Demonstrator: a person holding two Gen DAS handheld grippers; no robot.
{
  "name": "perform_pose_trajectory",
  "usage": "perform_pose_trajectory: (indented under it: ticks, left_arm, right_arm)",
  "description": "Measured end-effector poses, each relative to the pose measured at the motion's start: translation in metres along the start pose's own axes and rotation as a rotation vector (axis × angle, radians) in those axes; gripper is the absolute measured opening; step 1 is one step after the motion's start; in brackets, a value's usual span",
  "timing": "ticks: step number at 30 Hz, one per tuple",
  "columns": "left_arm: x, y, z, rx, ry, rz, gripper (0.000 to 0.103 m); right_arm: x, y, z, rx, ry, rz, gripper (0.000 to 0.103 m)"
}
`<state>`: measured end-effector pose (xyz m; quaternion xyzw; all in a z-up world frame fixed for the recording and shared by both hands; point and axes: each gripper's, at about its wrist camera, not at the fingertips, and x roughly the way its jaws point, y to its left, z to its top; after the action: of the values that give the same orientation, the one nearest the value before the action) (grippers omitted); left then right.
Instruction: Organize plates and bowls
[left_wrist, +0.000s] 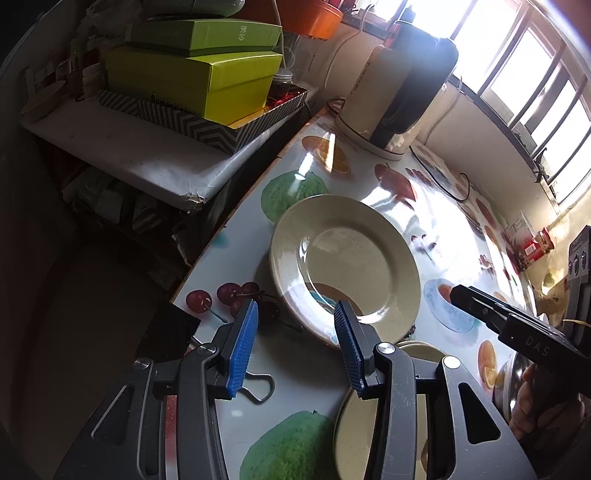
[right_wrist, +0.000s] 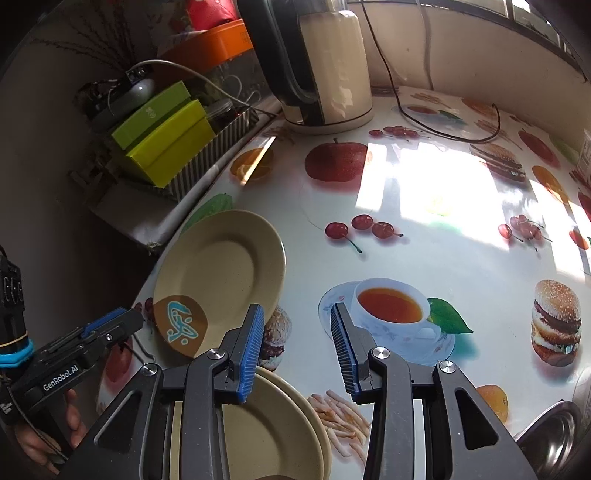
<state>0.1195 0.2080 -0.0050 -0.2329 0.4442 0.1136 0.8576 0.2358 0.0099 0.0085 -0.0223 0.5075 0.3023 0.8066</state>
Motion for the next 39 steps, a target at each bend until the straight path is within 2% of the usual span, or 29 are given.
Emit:
perform_pose_trajectory:
  ticks: [12,31,36,39]
  left_arm:
    - [0.022,0.005,0.019,-0.035,0.007,-0.009,0.044]
    - [0.043,0.005,0.019,-0.054,0.047,-0.002,0.044]
    - [0.045,0.005,0.018,-0.051,0.053,0.008,0.036]
    - [0.045,0.005,0.018,-0.049,0.052,0.013,0.034]
  right_arm:
    - [0.033,-0.004,0.019,0.025,0.034,0.021,0.037]
    - [0.055,0.007,0.028,0.008,0.063,0.055,0.037]
    - [0.058,0.006,0.028,0.014,0.067,0.057,0.035]
    - [0.06,0.006,0.028,0.019,0.073,0.056,0.031]
